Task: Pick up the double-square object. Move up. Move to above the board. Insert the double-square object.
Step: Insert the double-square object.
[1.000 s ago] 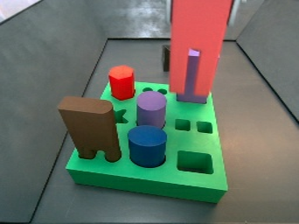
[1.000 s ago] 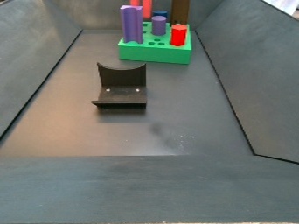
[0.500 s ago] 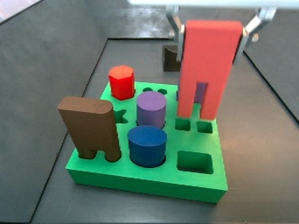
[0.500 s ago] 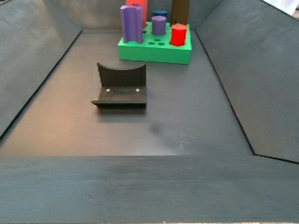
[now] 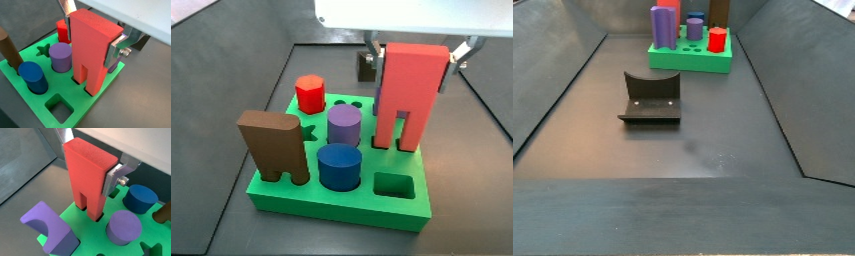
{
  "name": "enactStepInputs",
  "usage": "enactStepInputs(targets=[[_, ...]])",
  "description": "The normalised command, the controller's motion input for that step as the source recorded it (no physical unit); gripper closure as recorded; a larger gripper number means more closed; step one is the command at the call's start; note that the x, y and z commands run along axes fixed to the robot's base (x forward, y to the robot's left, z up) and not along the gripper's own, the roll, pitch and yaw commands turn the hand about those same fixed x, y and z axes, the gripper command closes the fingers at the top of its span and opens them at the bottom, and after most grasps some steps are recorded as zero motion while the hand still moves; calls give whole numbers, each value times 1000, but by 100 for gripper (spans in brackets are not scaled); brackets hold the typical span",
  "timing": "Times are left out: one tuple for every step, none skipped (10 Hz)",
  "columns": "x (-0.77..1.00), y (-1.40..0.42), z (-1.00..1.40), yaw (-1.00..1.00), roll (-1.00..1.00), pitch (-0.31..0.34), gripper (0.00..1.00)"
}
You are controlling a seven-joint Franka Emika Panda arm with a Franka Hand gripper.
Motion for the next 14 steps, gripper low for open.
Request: enactStepInputs(targets=[[94,-169,-146,126,131,63,100],[89,-134,-197,154,143,61,100],[37,-66,-231,174,146,46,100],[0,0,-223,203,86,11,100],[0,83,-186,260,0,1,100],[0,80,-183,249,0,0,100],[0,34,-180,174,0,0,100],[0,3,-143,97,0,0,100],[0,0,-106,29,13,11,100],[-69,0,-60,0,14,9,100],[-186,0,-69,-31,0,0,100],[-169,0,-80,-11,0,0,100],[-54,66,-83,0,44,9,100],[0,37,-120,6,23,4,100]])
